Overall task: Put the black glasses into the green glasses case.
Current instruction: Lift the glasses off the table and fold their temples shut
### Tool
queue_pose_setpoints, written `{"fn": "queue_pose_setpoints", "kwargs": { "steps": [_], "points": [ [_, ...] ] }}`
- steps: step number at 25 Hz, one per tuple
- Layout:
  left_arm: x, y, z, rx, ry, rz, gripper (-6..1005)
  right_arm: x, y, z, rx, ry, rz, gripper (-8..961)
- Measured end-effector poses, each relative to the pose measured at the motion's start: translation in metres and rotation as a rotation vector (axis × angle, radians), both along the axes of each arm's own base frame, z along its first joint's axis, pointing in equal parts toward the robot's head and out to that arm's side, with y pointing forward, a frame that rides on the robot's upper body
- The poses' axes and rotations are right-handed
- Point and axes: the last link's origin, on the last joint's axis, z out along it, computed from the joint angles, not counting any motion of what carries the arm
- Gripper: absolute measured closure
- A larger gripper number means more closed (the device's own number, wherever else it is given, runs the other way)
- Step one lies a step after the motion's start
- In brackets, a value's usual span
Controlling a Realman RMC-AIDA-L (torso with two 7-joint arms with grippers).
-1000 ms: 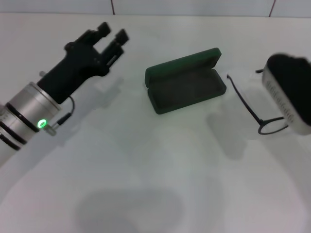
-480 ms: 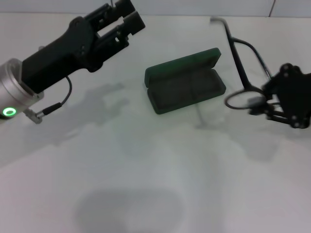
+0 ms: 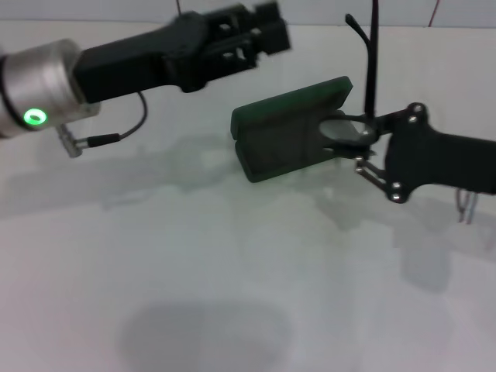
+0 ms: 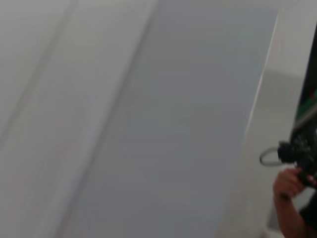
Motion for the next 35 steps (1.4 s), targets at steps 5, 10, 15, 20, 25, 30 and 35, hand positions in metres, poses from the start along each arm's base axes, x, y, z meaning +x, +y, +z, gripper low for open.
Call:
{"fn": "queue_pose_setpoints", "kwargs": {
  "steps": [5, 10, 15, 20, 25, 30, 35],
  "points": [
    [0.012, 0.008, -0.01, -0.113, 0.116, -0.02, 454, -0.007, -0.001, -0.033, 0.033, -0.027, -0.005, 838],
    [0.027, 0.011, -0.016, -0.181, 0.18, -0.058, 454, -0.014, -0.005, -0.052, 0.054, -0.063, 0.019, 838],
    [0.032, 0.019, -0.03, -0.222, 0.264, -0.024, 453, -0.018, -0.005, -0.056, 0.076, -0.088, 0.063, 838],
    [0.029, 0.024, -0.037, -0.24, 0.294, 0.053, 453, -0.021, -0.006, -0.055, 0.102, -0.098, 0.116, 838],
    [0.025, 0.024, -0.04, -0.282, 0.323, 0.098, 453, -0.021, -0.008, -0.054, 0.129, -0.109, 0.152, 839],
    [0.022, 0.022, -0.044, -0.305, 0.351, 0.109, 453, -0.022, -0.008, -0.054, 0.134, -0.109, 0.161, 839],
    [0.021, 0.022, -0.044, -0.309, 0.35, 0.12, 453, -0.024, -0.009, -0.053, 0.138, -0.105, 0.166, 839]
  ]
}}
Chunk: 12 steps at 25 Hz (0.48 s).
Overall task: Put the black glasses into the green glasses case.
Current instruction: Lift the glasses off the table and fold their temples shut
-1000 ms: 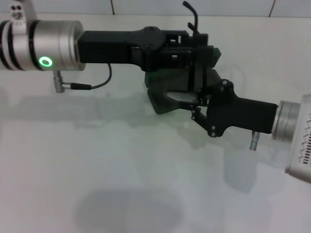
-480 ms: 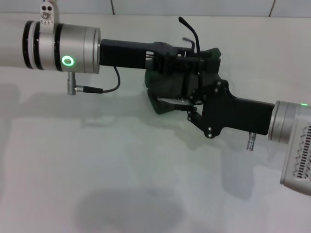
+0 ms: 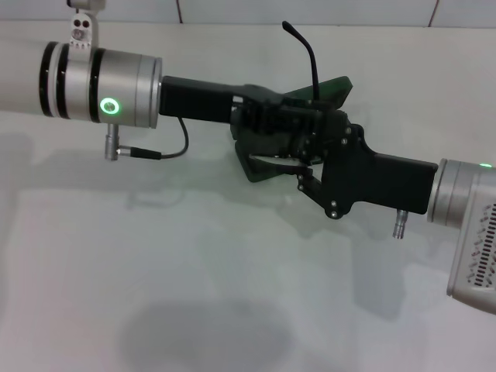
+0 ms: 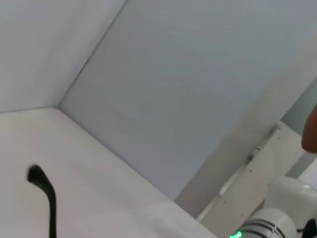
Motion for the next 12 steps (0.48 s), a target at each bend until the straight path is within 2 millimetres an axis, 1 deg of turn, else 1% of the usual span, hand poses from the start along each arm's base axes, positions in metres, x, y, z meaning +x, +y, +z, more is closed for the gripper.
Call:
{"fn": "queue_pose_setpoints", "kwargs": {
  "steps": [3, 4, 7, 9, 12],
  "points": [
    [-0.001, 0.004, 0.009, 0.039, -0.041, 0.022, 453, 0.0, 0.0, 0.0, 0.003, -0.001, -0.002, 839],
    [-0.003, 0.006, 0.015, 0.064, -0.062, 0.035, 453, 0.001, 0.001, 0.0, 0.005, -0.002, -0.004, 839],
    [-0.009, 0.008, 0.023, 0.09, -0.072, 0.055, 453, 0.001, 0.001, 0.001, 0.008, 0.001, -0.008, 839],
    [-0.011, 0.008, 0.023, 0.085, -0.055, 0.052, 454, 0.001, 0.002, 0.002, 0.011, 0.007, -0.012, 839],
    [-0.011, 0.004, 0.016, 0.056, -0.015, 0.031, 454, 0.0, 0.003, 0.003, 0.016, 0.009, -0.013, 839]
  ]
}}
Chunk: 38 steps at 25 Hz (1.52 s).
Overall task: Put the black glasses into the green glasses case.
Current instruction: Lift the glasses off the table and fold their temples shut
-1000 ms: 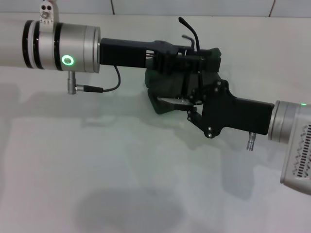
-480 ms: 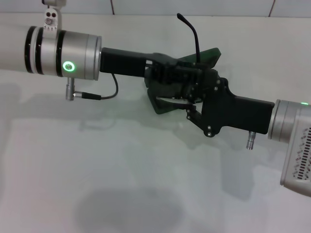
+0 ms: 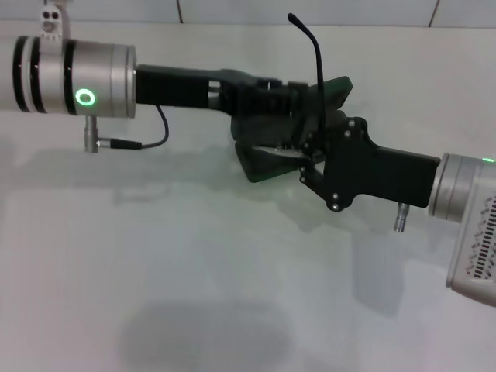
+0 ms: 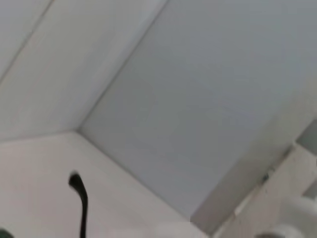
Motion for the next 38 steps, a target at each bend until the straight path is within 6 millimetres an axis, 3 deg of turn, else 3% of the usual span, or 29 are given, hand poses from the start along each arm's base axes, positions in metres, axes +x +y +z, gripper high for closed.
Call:
{"fn": "queue_pose_setpoints", "kwargs": {
  "steps": [10, 15, 19, 23, 28, 32, 38],
  "points": [
    [0.006, -0.004, -0.015, -0.052, 0.062, -0.052, 454, 0.0, 0.005, -0.001, 0.025, -0.02, -0.016, 840],
    [0.002, 0.006, 0.008, 0.034, 0.013, -0.015, 454, 0.0, -0.005, -0.001, -0.015, -0.001, 0.011, 840],
    [-0.021, 0.01, 0.021, 0.134, 0.04, 0.037, 454, -0.005, -0.023, 0.004, -0.1, 0.069, 0.087, 840],
    [-0.031, 0.013, 0.006, 0.158, 0.131, 0.061, 454, -0.014, -0.044, 0.012, -0.21, 0.155, 0.184, 840],
    [-0.015, 0.01, -0.019, 0.13, 0.151, -0.004, 454, -0.018, -0.057, 0.008, -0.284, 0.186, 0.224, 840],
    [-0.002, 0.007, -0.028, 0.141, 0.125, -0.063, 454, -0.019, -0.049, 0.001, -0.298, 0.192, 0.181, 840],
    [0.004, 0.005, -0.023, 0.17, 0.075, -0.11, 454, -0.009, -0.024, 0.001, -0.31, 0.238, 0.003, 839]
  ]
}}
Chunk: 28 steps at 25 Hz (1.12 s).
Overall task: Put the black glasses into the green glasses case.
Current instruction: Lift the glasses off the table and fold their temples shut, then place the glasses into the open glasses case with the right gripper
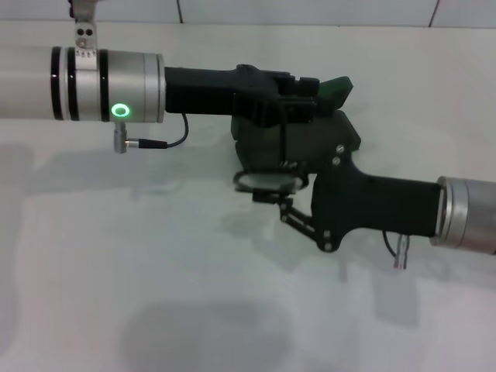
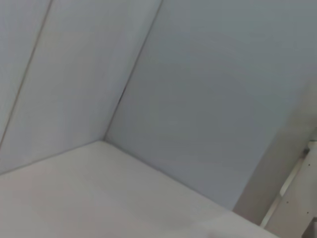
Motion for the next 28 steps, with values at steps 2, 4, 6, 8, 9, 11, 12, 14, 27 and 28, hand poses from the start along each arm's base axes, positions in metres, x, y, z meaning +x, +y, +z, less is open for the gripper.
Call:
{"fn": "queue_pose_setpoints", "kwargs": {
  "steps": [2, 4, 6, 8, 9, 11, 12, 14, 27, 28],
  "points": [
    [0.001, -0.003, 0.001, -0.007, -0.01, -0.028, 454, 0.002, 0.002, 0.0, 0.005, 0.001, -0.016, 839],
    [0.003, -0.005, 0.001, -0.014, -0.013, -0.043, 454, 0.004, 0.004, 0.001, 0.015, 0.003, -0.04, 839],
    [0.004, -0.005, 0.001, -0.018, -0.011, -0.049, 454, 0.005, 0.005, 0.001, 0.02, 0.005, -0.049, 839],
    [0.004, -0.005, 0.0, -0.02, -0.01, -0.053, 454, 0.006, 0.005, 0.001, 0.022, 0.006, -0.054, 839],
    [0.005, -0.005, 0.0, -0.021, -0.01, -0.054, 454, 0.006, 0.005, 0.002, 0.023, 0.007, -0.058, 839],
    [0.005, -0.005, 0.0, -0.022, -0.01, -0.055, 454, 0.006, 0.006, 0.002, 0.027, 0.009, -0.063, 839],
    [0.005, -0.005, -0.001, -0.022, -0.011, -0.056, 454, 0.006, 0.006, 0.002, 0.028, 0.011, -0.066, 839],
    [0.006, -0.005, -0.001, -0.022, -0.011, -0.056, 454, 0.006, 0.006, 0.002, 0.029, 0.012, -0.068, 839],
    [-0.01, 0.008, 0.019, 0.184, -0.092, -0.002, 454, 0.019, 0.024, -0.003, 0.13, -0.082, -0.168, 839],
    [-0.015, 0.01, 0.024, 0.224, -0.107, 0.016, 454, 0.02, 0.03, -0.005, 0.165, -0.115, -0.193, 840]
  ]
}}
